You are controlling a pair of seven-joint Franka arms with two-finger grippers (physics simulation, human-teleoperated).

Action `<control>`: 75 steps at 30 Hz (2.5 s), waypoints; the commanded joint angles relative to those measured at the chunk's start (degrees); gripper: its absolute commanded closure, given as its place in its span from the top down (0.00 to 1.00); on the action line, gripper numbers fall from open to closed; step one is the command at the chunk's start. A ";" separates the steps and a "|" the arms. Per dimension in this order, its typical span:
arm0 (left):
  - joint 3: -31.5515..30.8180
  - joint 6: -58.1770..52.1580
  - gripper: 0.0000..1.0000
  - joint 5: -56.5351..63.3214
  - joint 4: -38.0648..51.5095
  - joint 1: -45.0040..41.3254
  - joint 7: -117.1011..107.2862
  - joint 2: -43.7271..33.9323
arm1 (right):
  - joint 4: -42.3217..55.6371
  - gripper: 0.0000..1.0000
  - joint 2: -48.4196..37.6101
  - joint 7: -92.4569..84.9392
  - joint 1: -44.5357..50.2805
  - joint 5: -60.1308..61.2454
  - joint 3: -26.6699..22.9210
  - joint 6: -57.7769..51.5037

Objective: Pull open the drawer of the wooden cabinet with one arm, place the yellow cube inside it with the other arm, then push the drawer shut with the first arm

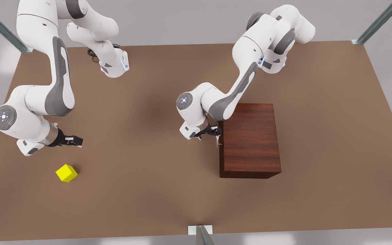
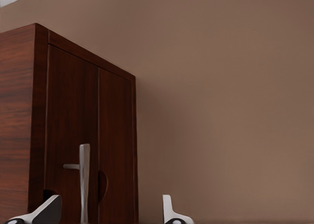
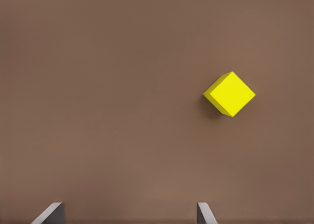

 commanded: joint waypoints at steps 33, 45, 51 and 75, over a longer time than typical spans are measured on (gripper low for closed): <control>-0.88 6.48 1.00 5.16 -0.79 -1.75 -11.00 3.13 | 0.38 1.00 0.74 -0.25 0.09 -0.03 0.08 -0.20; -0.97 9.65 1.00 4.37 1.84 -2.36 -13.38 4.10 | 0.38 1.00 0.74 -0.25 0.09 -0.03 0.08 -0.20; -0.88 12.98 1.00 4.36 2.90 -2.98 -15.05 5.77 | 0.38 1.00 0.74 -0.25 0.09 -0.03 0.08 -0.20; -1.58 -27.34 1.00 -17.16 10.28 21.35 29.59 -13.92 | 3.89 1.00 2.15 12.64 -0.87 0.59 -0.09 -0.72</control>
